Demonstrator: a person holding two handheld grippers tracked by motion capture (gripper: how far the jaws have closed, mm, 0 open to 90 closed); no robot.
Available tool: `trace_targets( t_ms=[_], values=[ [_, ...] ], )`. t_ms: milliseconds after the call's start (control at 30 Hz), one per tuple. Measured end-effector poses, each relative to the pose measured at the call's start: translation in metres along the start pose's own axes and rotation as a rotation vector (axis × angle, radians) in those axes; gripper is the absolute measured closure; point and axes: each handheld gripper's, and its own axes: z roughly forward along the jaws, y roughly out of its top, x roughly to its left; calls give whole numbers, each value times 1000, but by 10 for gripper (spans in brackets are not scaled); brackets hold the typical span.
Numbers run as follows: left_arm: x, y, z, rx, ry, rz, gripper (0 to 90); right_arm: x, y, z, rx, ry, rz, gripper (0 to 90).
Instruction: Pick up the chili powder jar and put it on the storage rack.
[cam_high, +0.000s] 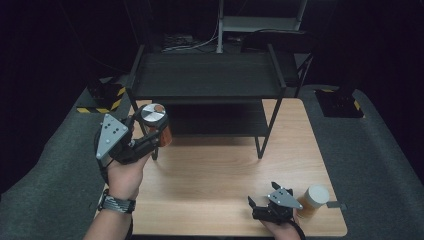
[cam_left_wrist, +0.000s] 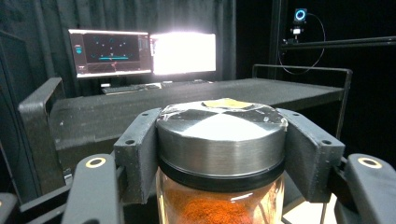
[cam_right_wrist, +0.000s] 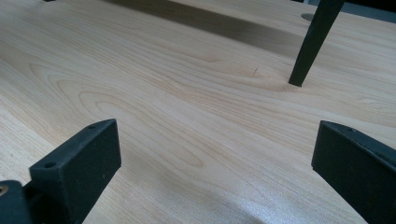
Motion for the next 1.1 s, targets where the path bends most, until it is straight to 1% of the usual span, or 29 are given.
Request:
trace_targets(
  t_ms=[167, 300, 400, 500, 600, 800, 900, 1000, 1100],
  values=[
    [-1, 5, 5, -9, 2, -2, 349, 0, -1, 0, -3, -1, 2, 8],
    [-2, 11, 9, -11, 3, 7, 349, 0, -1, 0, -3, 0, 2, 8],
    [-1, 17, 13, -16, -3, -8, 349, 0, -1, 0, -5, 0, 3, 8],
    [-2, 24, 18, -15, 0, -3, 349, 0, -1, 0, -6, 1, 2, 8],
    [-2, 29, 22, -20, -1, -10, 349, 0, -1, -1, -8, 1, 1, 8],
    [-1, 39, 31, -27, -1, -6, 349, 1, -2, -1, -9, 0, -8, 8],
    [0, 43, 36, -35, -2, -15, 349, 1, -2, -1, -10, 0, -8, 8],
    [-1, 48, 40, -39, -2, 4, 349, 0, -2, -1, -11, 2, -2, 8],
    [-2, 52, 45, -43, -4, 10, 349, 0, -2, -1, -12, 3, -2, 8]
  ],
)
